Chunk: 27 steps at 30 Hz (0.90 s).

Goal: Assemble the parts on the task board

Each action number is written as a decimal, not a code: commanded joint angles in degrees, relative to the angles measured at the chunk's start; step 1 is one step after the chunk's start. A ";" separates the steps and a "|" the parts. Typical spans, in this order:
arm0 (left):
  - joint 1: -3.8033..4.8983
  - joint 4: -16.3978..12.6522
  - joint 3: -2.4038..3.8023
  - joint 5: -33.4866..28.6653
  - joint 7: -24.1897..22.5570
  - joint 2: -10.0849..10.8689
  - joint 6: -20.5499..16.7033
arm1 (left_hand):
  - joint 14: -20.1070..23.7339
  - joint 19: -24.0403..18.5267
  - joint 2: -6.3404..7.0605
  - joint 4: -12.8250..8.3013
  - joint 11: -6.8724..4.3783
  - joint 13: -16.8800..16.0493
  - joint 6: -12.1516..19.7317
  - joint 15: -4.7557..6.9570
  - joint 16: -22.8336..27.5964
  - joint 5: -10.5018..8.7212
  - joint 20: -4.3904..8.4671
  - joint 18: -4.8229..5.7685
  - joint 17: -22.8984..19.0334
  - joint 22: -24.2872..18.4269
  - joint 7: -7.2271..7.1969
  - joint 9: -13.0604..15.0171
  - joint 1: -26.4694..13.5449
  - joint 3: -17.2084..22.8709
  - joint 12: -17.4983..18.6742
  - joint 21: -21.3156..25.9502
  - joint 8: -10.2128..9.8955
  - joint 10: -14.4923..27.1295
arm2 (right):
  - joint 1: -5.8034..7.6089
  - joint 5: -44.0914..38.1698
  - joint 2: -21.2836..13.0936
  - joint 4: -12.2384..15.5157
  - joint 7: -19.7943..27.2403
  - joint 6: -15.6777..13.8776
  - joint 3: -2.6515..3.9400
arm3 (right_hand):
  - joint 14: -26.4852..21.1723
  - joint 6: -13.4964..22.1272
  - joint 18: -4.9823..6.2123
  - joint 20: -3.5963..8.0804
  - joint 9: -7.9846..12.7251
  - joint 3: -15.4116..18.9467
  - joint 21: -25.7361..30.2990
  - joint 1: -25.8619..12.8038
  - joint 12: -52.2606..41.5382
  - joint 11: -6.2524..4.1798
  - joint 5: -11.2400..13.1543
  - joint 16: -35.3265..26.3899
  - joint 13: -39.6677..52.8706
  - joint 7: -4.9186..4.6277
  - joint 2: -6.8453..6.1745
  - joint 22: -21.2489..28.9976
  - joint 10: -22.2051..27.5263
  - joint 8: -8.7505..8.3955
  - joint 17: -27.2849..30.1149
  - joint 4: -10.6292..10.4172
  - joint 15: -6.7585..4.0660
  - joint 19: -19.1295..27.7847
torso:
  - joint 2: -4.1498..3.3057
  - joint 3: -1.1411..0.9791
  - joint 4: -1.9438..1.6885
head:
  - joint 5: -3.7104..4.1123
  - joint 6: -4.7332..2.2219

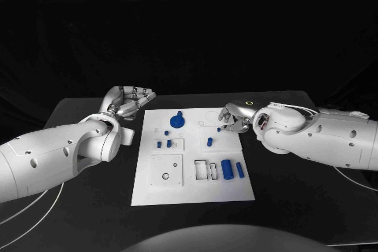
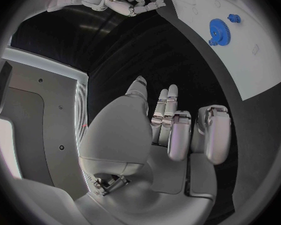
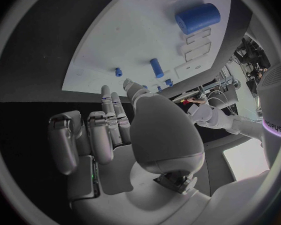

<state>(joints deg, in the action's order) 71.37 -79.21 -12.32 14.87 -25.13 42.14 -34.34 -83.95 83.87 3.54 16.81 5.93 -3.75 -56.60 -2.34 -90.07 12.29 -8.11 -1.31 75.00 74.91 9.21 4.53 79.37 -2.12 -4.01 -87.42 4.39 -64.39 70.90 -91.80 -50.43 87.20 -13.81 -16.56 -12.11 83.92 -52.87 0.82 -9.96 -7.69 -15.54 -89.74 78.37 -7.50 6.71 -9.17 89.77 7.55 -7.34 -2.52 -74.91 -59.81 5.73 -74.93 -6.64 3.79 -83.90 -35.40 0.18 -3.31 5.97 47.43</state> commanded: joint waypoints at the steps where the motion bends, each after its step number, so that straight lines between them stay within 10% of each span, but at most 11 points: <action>1: -0.01 -0.28 0.03 -0.74 -1.02 0.10 -0.57 | -6.05 4.19 -0.90 -0.09 -0.01 -0.05 -0.09 0.23 0.07 0.35 -0.03 0.66 15.00 14.14 -0.20 0.11 0.18 -0.43 0.16 -0.19 0.24 0.42 | -0.31 -2.32 0.55 -0.43 -1.42 3.60 -0.01 | 6.08 -0.72 -0.82 0.45 0.20 -0.69 -0.26 0.82 0.47 -0.20 0.89 0.23 -0.86 0.69 -0.11 -15.09 -0.63 -0.33 -15.07 0.13 -0.69 -6.10 | 0.00 -0.07 0.03 | -0.10 -0.22; 27: -0.02 -0.73 0.03 -0.74 -0.91 0.23 -0.59 | -6.05 4.61 -1.75 -0.10 -0.09 -0.07 -0.24 0.27 0.07 0.36 0.00 0.80 15.00 14.36 -0.28 0.15 0.73 -0.61 0.08 -0.70 0.35 0.26 | -1.26 -2.42 3.75 -3.47 -2.40 5.74 0.00 | 6.08 -5.16 -0.82 2.92 0.80 -2.85 -0.26 1.41 2.21 -2.26 1.52 0.23 -4.05 1.27 -0.41 -15.09 -3.90 -0.40 -15.07 0.84 -3.24 -6.10 | 0.08 -0.02 0.01 | -0.07 -0.03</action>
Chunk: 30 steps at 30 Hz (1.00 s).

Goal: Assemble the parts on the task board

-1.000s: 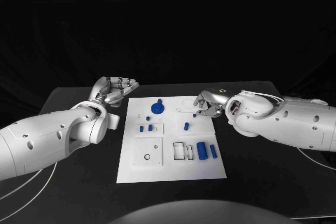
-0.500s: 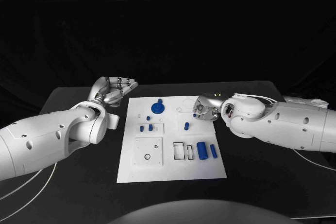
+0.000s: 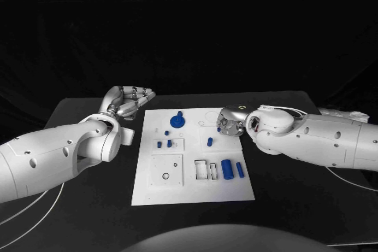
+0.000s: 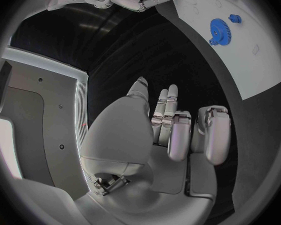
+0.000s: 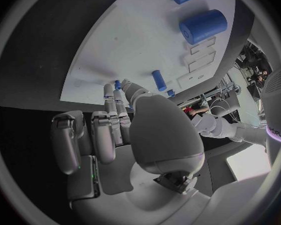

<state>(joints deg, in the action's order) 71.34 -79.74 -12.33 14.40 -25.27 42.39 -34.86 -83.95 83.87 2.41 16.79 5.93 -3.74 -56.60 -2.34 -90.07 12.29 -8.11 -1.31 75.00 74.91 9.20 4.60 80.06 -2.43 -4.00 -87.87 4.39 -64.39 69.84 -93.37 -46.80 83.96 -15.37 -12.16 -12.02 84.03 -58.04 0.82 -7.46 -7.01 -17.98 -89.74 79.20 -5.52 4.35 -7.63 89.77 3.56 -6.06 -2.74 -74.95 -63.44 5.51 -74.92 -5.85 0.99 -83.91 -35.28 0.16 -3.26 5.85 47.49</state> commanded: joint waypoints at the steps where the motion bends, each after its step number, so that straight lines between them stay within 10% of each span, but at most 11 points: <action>1: 0.01 -0.21 0.03 -0.27 -0.75 -0.01 -0.08 | -6.05 4.61 -0.62 -0.08 -0.09 -0.08 -0.23 0.27 0.07 0.36 -0.01 0.80 15.00 14.36 -0.28 0.08 0.04 -0.30 0.07 -0.25 0.35 0.27 | -0.22 -0.84 0.17 -0.30 -0.87 1.28 -0.10 | 5.97 0.11 -0.82 0.45 0.17 -0.45 -0.26 0.54 0.28 0.12 -0.06 0.23 -0.06 -0.02 -0.23 -15.05 -0.31 -0.28 -15.08 0.04 -0.45 -6.09 | -0.05 0.00 -0.04 | 0.03 -0.12; 30: 0.02 -0.04 0.02 -0.27 -0.20 0.02 0.12 | -6.05 4.58 -1.09 -0.08 -0.13 -0.08 -0.25 0.30 0.07 0.37 0.01 0.78 15.00 14.35 -0.31 0.08 0.33 -0.36 0.05 -0.21 0.37 0.17 | -0.34 -0.80 1.01 -0.80 -1.54 0.08 -0.10 | 5.97 1.07 -0.82 0.18 0.95 -0.95 -0.26 -0.10 0.73 0.49 -0.49 0.23 -0.04 0.00 -1.02 -15.05 -1.98 -1.56 -15.08 -0.10 0.19 -6.09 | -0.04 0.00 -0.08 | 0.49 0.02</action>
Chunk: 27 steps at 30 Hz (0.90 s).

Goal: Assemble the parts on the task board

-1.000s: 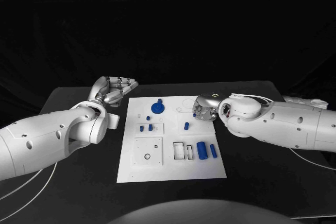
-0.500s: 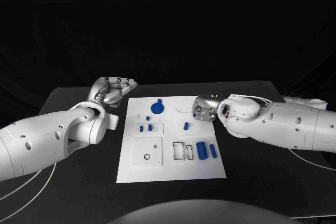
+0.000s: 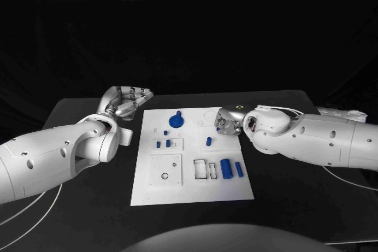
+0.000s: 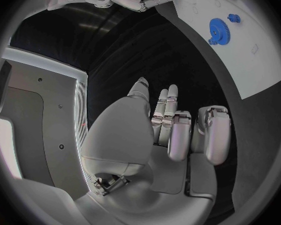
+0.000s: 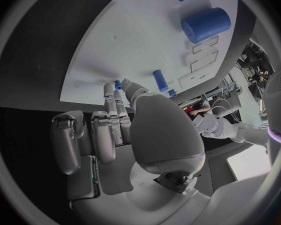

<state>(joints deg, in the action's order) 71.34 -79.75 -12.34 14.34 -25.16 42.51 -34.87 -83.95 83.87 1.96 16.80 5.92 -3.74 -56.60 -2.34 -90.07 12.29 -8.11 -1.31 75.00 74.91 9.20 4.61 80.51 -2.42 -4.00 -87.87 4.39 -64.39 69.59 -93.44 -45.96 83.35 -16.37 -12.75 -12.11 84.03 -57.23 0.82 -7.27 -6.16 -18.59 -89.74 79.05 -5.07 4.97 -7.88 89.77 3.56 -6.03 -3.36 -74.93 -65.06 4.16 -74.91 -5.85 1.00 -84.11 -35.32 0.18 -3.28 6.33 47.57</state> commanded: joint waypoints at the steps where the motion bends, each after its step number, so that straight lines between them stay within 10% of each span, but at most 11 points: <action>1: 0.02 -0.02 0.04 -0.21 -0.28 -0.10 0.16 | -6.05 4.58 -0.68 -0.08 -0.13 -0.09 -0.25 0.30 0.07 0.37 0.02 0.79 15.00 14.35 -0.31 0.07 -0.10 -0.37 0.04 -0.21 0.37 0.16 | -0.11 -0.72 0.22 -0.24 -0.54 0.71 -0.01 | 5.97 0.26 -0.82 -0.02 0.11 -0.35 -0.26 0.06 0.29 -0.13 -0.23 0.23 -0.05 -0.02 -0.40 -15.07 -0.36 -0.21 -15.09 -0.10 0.19 -5.89 | 0.00 -0.01 -0.06 | 0.01 -0.06; 27: 0.02 0.15 0.03 -0.21 0.13 -0.15 0.34 | -6.05 4.52 -1.07 -0.06 -0.16 -0.10 -0.30 0.32 0.07 0.37 0.03 0.76 15.00 14.33 -0.35 0.08 0.06 -0.42 0.01 -0.12 0.39 0.06 | -0.43 -1.24 0.65 -0.41 -1.63 2.32 0.00 | 5.97 -4.11 -0.82 0.31 -0.33 -1.92 -0.26 0.66 0.57 -1.02 -0.48 0.23 -0.02 -0.71 0.11 -15.07 -3.91 1.20 -15.09 0.57 -0.48 -5.89 | -0.04 0.00 -0.01 | 0.02 -0.04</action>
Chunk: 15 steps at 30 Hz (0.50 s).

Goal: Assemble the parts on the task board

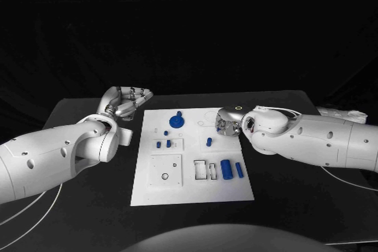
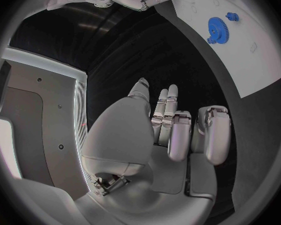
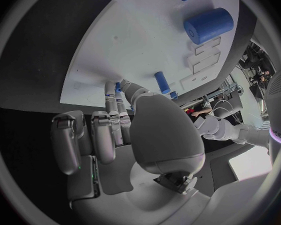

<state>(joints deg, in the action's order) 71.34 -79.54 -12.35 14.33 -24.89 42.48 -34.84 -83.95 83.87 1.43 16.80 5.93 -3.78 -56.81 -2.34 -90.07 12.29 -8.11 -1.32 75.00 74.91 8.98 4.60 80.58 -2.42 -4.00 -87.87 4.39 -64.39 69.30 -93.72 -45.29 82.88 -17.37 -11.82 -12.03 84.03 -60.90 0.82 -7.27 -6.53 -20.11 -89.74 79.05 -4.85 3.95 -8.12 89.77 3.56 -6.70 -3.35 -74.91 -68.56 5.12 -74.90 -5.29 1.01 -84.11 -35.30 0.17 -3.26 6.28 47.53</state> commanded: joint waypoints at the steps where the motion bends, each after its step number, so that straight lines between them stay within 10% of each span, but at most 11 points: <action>1: 0.02 -0.06 0.03 -0.19 -0.14 -0.12 0.31 | -6.05 4.52 -0.54 -0.06 -0.16 -0.05 -0.09 0.32 0.07 0.37 0.03 0.77 15.00 14.33 -0.14 0.09 -0.01 -0.43 0.01 -0.12 0.39 0.06 | -0.14 -0.96 -0.02 0.05 -0.63 1.39 -0.09 | 5.97 -0.60 -0.82 0.36 0.02 -0.45 -0.26 0.70 0.38 -0.04 -0.23 0.23 -0.02 0.00 0.10 -15.09 -0.51 0.29 -15.10 0.06 -0.54 -5.89 | -0.06 0.01 -0.04 | 0.08 -0.03; 15: 0.02 -0.04 0.03 -0.19 -0.11 -0.12 0.22 | -6.05 4.51 -0.62 -0.06 -0.17 -0.05 -0.11 0.33 0.07 0.37 0.04 0.77 15.00 14.33 -0.15 0.10 0.02 -0.44 0.00 -0.12 0.41 0.03 | -0.19 -0.99 0.31 -0.50 -0.46 1.14 -0.08 | 5.97 -3.47 -0.82 1.19 -0.47 -1.33 -0.26 2.04 0.85 -0.87 1.44 0.23 -0.02 0.79 1.01 -15.09 -2.79 1.09 -15.10 1.30 -1.40 -5.89 | 0.00 0.02 -0.04 | -0.10 0.06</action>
<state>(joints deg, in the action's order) 71.34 -79.52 -12.35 14.32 -24.79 42.47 -34.84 -83.95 83.87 1.43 16.64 5.93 -3.77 -56.81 -2.34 -90.07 12.29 -8.11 -1.31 75.00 74.91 8.98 4.64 80.58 -2.58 -4.00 -87.86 4.62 -64.39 69.31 -93.99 -44.97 82.52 -17.50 -11.85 -11.98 83.90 -64.06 0.82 -6.44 -6.65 -21.31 -89.74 80.43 -4.18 3.03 -6.84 89.77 3.57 -5.91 -2.42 -74.91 -71.14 5.96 -74.95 -4.09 0.04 -84.11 -35.33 0.19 -3.31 6.20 47.58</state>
